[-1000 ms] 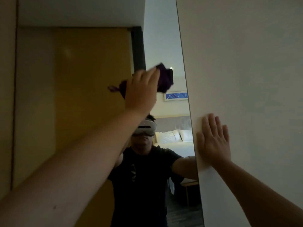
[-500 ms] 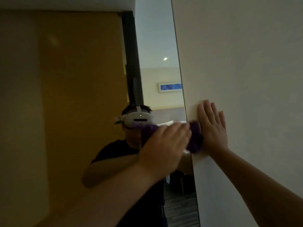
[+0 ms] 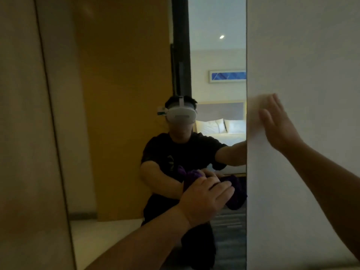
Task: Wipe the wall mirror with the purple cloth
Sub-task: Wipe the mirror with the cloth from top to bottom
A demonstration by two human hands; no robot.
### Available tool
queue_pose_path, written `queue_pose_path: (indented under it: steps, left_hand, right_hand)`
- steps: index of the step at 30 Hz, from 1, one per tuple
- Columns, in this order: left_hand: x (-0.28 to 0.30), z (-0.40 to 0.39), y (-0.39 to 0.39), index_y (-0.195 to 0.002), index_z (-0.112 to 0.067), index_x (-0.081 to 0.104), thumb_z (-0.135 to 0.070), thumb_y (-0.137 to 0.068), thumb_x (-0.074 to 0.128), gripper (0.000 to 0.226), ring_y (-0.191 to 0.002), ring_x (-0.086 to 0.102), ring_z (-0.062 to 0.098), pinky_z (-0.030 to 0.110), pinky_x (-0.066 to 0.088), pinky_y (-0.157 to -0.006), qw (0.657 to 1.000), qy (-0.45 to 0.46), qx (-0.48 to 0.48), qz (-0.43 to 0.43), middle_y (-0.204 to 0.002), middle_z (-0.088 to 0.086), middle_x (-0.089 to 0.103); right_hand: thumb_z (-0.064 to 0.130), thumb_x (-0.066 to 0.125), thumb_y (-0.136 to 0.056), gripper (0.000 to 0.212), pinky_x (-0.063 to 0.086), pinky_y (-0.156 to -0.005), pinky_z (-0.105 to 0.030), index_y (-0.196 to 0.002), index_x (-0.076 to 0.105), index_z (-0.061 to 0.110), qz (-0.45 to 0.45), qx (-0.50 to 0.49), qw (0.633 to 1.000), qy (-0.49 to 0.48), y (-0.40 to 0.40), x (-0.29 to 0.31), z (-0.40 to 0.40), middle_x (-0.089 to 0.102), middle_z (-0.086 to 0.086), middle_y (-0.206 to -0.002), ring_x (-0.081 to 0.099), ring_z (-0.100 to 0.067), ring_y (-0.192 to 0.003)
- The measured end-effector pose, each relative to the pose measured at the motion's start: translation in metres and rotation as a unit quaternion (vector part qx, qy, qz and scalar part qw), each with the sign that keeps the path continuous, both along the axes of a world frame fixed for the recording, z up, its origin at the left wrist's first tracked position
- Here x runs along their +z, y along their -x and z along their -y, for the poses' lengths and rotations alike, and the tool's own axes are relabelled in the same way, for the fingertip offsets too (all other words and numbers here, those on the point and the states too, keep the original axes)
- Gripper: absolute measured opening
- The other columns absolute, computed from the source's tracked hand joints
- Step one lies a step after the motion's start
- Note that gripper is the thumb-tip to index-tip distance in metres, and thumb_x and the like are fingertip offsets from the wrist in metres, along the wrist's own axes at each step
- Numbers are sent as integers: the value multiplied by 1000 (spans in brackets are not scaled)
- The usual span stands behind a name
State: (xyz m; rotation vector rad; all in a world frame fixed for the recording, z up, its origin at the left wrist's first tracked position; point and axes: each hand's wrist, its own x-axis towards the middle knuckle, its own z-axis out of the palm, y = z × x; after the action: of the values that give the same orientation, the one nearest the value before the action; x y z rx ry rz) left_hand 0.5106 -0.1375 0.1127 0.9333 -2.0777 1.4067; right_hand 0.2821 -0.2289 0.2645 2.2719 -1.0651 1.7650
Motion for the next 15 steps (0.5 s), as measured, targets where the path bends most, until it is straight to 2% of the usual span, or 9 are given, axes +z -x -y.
queue_pose_path:
  steps: [2,4,7,10,11,14,15]
  left_hand:
    - [8,-17,-19,-125,-15,65,-14,-100,51,29,-104,62,26,39,48,-78,999,1,9,-44,-129,3,64]
    - [17,-39,-42,-128,-13,64,-11,-96,60,32,-108,60,27,40,47,-82,996,1,25,-82,-131,4,63]
    - [35,-74,-76,-127,-11,64,-11,-97,62,30,-112,60,26,41,48,-86,990,30,47,-132,-130,5,63]
    - [47,-103,-116,-124,-7,66,-10,-105,42,30,-112,61,28,44,49,-87,983,66,64,-158,-127,7,65]
    - [48,-112,-133,-124,-6,65,-10,-104,43,30,-113,60,29,44,49,-88,981,74,74,-161,-128,8,65]
    - [41,-131,-183,-127,-5,63,-11,-96,66,32,-115,58,31,49,49,-90,973,90,115,-180,-130,9,63]
    - [36,-137,-199,-127,-4,63,-16,-100,59,29,-115,59,32,50,48,-90,971,87,125,-186,-131,10,63]
  right_hand:
    - [46,26,-103,64,13,-121,-39,-155,18,11,56,19,998,-14,-14,-19,-26,12,-7,-165,10,-18,-150]
    - [41,27,-104,59,13,-122,-43,-155,21,13,64,30,997,15,-40,-38,-47,12,-6,-164,10,-19,-151]
    - [41,25,-103,58,14,-121,-49,-154,26,14,-47,6,996,75,-86,-64,-71,12,-8,-164,6,-24,-152]
    - [43,26,-101,60,0,-123,-43,-155,25,16,-112,32,990,79,-128,-100,-95,9,-3,-164,-1,-21,-152]
    - [44,26,-101,61,-2,-123,-42,-155,25,16,-138,34,985,92,-141,-111,-103,8,-3,-165,-2,-20,-152]
    - [42,33,-100,60,2,-123,-48,-152,32,12,-204,24,969,134,-175,-147,-112,11,-7,-165,0,-22,-153]
    - [41,34,-99,60,4,-123,-51,-151,34,10,-218,19,966,138,-185,-158,-114,12,-8,-164,1,-24,-153]
